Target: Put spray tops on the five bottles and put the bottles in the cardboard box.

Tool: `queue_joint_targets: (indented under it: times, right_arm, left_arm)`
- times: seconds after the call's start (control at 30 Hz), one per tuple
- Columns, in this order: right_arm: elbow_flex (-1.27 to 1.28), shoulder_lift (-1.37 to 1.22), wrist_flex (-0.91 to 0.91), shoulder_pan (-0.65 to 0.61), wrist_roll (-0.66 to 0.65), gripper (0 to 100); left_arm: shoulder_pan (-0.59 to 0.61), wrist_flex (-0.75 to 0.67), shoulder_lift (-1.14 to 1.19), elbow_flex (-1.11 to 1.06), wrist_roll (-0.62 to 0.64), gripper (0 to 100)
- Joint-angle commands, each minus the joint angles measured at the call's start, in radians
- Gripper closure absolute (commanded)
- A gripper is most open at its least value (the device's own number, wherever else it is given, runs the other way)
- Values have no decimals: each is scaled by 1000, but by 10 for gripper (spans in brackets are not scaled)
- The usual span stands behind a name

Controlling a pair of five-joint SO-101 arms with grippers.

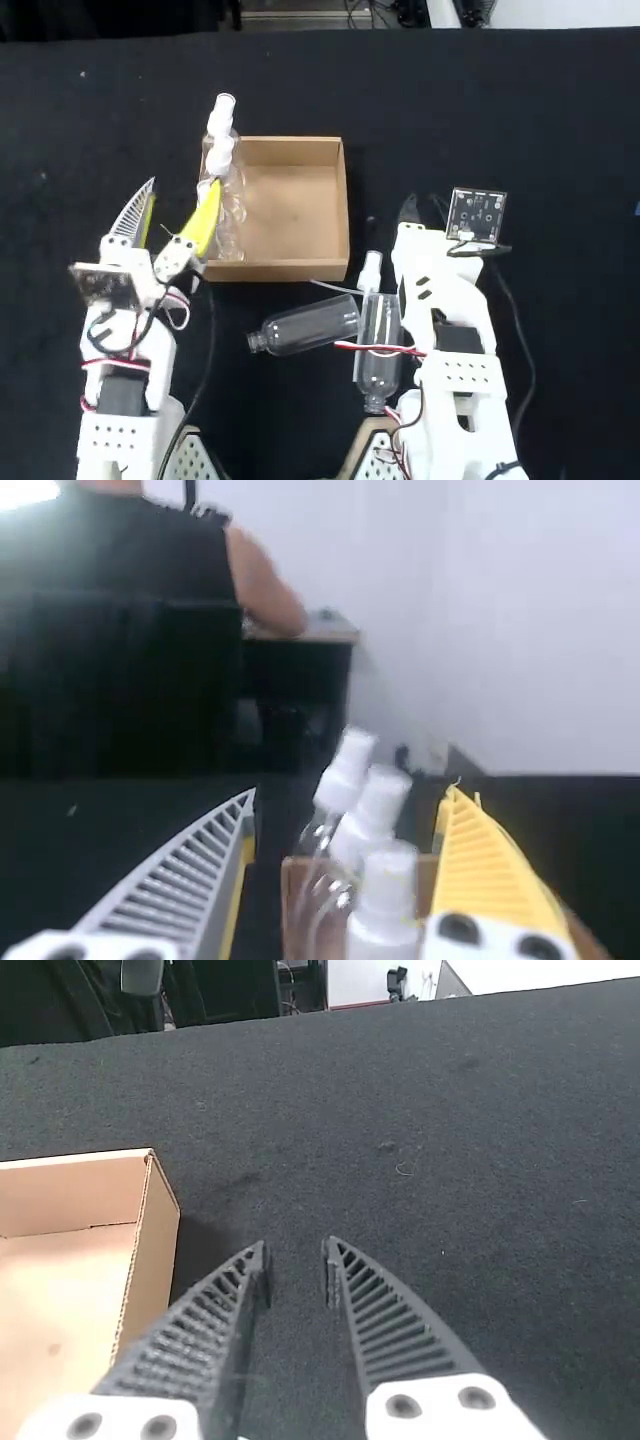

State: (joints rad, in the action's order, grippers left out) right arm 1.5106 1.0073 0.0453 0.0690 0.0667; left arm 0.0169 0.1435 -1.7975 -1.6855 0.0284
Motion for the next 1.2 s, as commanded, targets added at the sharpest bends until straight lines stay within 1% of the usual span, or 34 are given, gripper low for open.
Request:
queue_joint_targets:
  times: [0.0,0.13,0.2,0.3,0.37,0.5,0.6,0.67,0.7,0.8,0.87,1.0,1.17]
  right_arm:
    - [-4,21,-29,-11,-9,920]
    - [-4,21,-29,-12,-9,920]
    - [-4,21,-29,-12,-9,920]
    - [-5,21,-29,-12,-9,920]
    - [-5,21,-29,-12,-9,920]
    - [-4,21,-29,-12,-9,920]
    - [-4,21,-29,-12,-9,920]
    - [-4,21,-29,-12,-9,920]
    - [-4,21,-28,-12,-9,920]
    - [-4,21,-28,-12,-9,920]
    - [-5,21,-23,-12,-9,920]
    - [-8,21,-23,-12,-9,920]
    - [-12,21,-21,-12,-9,920]
  left_arm:
    - [225,15,-26,5,2,740]
    - [484,15,-28,41,6,740]
    - [591,17,-28,33,6,740]
    - [691,31,-25,-18,6,739]
    - [733,123,-25,-13,6,740]
    - [751,344,-25,-15,-2,738]
    - [733,448,-26,-15,-2,739]
    - [670,471,-26,-15,-3,739]
    - [634,476,-26,-7,-18,739]
    - [533,534,-25,39,-118,740]
    - [492,574,-25,74,-123,740]
    - [472,606,-23,105,-120,738]
    - [469,609,-23,68,-126,736]
